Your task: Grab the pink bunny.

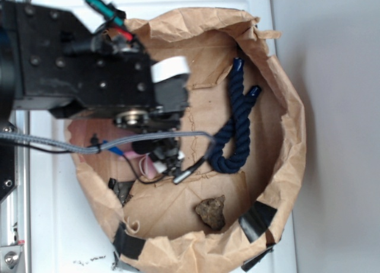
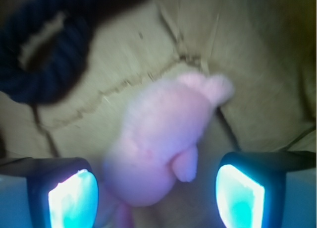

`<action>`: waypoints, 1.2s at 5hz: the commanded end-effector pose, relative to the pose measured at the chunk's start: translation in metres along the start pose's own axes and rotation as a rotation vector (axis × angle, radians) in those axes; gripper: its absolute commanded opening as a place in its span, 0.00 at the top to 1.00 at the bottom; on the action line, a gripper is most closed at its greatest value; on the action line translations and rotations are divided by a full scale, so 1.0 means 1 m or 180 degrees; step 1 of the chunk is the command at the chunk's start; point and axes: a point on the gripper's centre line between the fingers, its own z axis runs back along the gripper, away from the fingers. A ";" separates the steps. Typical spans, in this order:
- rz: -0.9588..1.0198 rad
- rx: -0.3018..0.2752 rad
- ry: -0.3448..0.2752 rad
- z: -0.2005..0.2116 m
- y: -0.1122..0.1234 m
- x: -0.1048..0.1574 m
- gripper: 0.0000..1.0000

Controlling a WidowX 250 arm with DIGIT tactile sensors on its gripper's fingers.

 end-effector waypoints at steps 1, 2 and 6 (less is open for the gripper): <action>0.0116 0.0077 -0.0143 -0.030 -0.007 0.003 0.00; 0.0229 0.0159 -0.0178 -0.032 -0.011 0.000 1.00; 0.0287 -0.0068 -0.0001 0.078 -0.008 0.019 1.00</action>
